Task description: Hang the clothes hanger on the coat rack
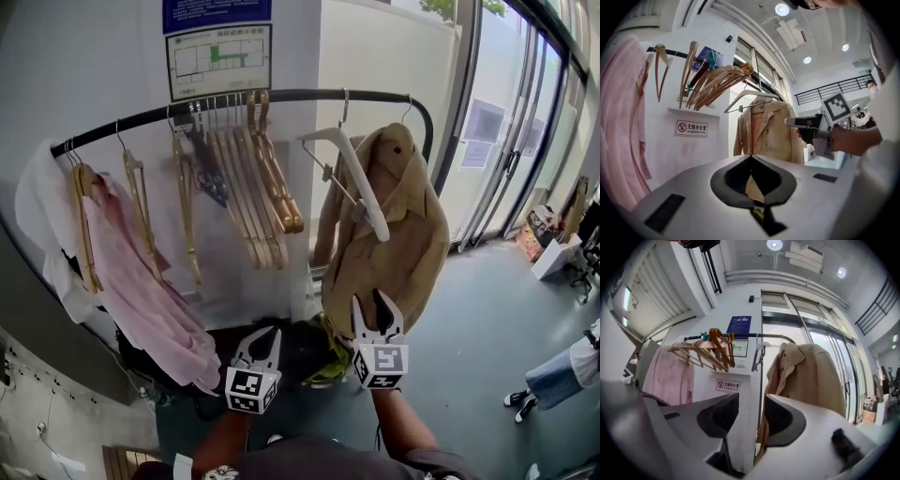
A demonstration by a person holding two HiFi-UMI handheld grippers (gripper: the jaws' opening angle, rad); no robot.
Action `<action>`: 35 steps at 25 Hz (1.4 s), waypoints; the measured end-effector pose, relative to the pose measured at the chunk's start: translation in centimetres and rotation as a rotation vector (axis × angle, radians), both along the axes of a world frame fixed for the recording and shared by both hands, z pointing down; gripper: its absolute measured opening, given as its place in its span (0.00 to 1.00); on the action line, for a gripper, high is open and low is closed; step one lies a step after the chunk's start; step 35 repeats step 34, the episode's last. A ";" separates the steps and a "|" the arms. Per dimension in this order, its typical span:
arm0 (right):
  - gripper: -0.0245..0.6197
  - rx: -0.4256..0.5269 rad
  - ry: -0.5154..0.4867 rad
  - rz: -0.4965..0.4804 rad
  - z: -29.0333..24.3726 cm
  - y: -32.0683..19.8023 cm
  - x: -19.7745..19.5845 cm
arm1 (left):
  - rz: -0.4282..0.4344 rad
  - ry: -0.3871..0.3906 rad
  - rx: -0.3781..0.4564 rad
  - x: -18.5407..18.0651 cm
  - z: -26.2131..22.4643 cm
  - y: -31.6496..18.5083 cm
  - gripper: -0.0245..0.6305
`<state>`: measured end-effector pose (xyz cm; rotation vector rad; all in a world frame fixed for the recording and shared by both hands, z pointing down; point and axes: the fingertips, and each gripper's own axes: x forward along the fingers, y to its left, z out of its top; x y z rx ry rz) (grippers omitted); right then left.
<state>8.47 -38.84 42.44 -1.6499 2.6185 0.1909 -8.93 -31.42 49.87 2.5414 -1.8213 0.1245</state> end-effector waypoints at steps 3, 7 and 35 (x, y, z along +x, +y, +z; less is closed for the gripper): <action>0.20 -0.048 0.013 -0.039 2.9 2.7 -1.7 | 0.003 0.005 0.006 0.3 -0.1 0.1 0.05; 0.06 -0.092 0.033 -0.069 4.6 4.3 -2.5 | 0.004 0.008 0.027 0.4 -0.8 0.0 0.05; 0.06 -0.144 0.072 -0.018 5.6 4.3 -0.4 | 0.024 0.000 0.056 1.5 -2.1 0.3 0.05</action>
